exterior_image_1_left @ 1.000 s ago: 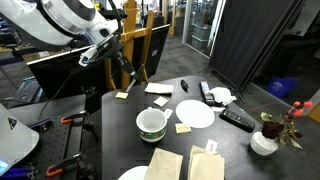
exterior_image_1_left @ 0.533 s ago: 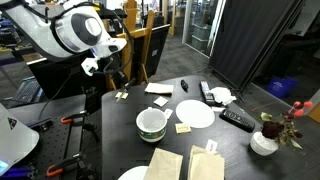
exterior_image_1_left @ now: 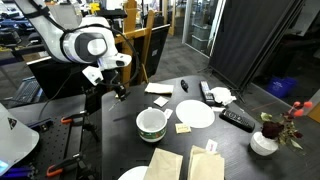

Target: Move the mug to the right, put the marker in it, then take it out

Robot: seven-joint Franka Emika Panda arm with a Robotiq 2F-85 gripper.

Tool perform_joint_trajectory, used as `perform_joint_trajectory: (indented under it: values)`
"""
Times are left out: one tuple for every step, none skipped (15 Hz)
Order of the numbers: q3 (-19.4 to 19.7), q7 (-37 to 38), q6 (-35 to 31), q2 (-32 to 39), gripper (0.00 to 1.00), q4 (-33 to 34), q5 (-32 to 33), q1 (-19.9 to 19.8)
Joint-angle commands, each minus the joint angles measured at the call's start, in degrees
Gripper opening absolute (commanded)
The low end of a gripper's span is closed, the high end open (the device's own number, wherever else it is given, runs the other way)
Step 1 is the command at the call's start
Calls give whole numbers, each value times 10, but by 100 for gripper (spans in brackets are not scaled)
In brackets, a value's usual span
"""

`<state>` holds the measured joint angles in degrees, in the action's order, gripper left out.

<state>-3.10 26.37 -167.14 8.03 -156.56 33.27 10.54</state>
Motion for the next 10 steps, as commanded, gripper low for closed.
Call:
perform_joint_trajectory:
  values:
    - [-20,-49,43,3,4,24,-59,-10]
    - [-20,-55,54,3,4,30,-68,-9]
    - [-19,-56,63,2,4,36,-73,-7]
    - [-16,-53,72,0,9,42,-72,-4]
    - [-13,-49,78,1,40,48,-69,-3]
    - [-13,-47,85,1,40,52,-68,-3]
    - [-13,-46,90,1,46,57,-69,-3]
    - [-13,-45,95,1,54,60,-68,-3]
    - [-12,-43,98,-2,61,62,-67,-2]
    - [-12,-39,103,-4,70,63,-66,-1]
